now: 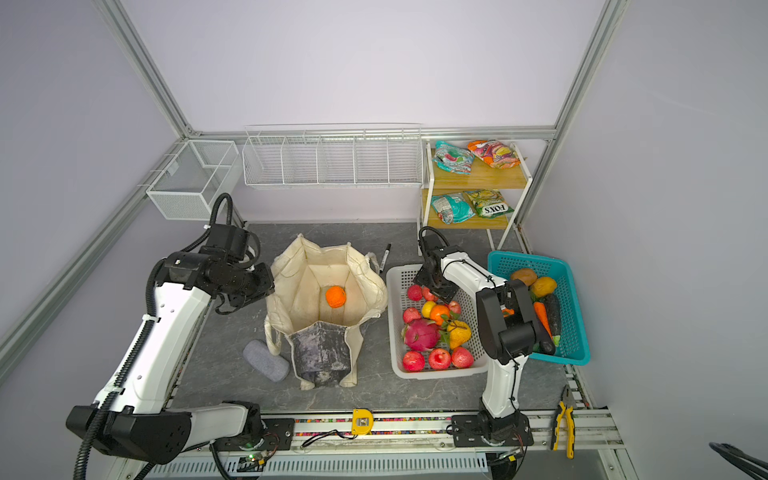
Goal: Place the food into the grocery bag and tie it
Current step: 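Lower the right gripper and grasp a red apple in the basket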
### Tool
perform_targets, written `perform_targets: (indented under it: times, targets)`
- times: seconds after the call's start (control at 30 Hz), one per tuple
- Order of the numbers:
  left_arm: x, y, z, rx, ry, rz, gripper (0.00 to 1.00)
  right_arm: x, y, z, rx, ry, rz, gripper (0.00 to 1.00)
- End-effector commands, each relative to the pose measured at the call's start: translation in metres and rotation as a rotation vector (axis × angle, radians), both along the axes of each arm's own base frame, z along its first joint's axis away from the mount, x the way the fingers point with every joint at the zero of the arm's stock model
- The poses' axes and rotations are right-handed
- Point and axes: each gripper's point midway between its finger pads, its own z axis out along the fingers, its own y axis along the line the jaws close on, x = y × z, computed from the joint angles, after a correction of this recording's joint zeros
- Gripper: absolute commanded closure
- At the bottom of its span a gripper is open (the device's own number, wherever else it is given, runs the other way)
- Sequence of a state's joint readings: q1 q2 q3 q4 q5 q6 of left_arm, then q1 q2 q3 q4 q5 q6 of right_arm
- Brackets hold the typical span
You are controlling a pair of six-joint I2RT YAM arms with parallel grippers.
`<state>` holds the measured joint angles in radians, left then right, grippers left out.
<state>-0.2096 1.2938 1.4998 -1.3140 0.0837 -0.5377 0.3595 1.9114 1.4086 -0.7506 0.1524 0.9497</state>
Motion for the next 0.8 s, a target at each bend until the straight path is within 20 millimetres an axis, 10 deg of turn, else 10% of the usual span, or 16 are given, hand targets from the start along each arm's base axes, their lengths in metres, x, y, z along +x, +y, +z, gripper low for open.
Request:
perform_targets:
  times: [0.0, 0.77]
  targets:
    - [-0.001, 0.0, 0.004, -0.004, -0.019, 0.002, 1.0, 0.007, 0.001, -0.003, 0.01, -0.003, -0.032, 0.13]
    - [-0.007, 0.002, 0.004, 0.01, -0.021, -0.017, 1.0, -0.002, -0.004, 0.021, 0.019, -0.058, -0.043, 0.45]
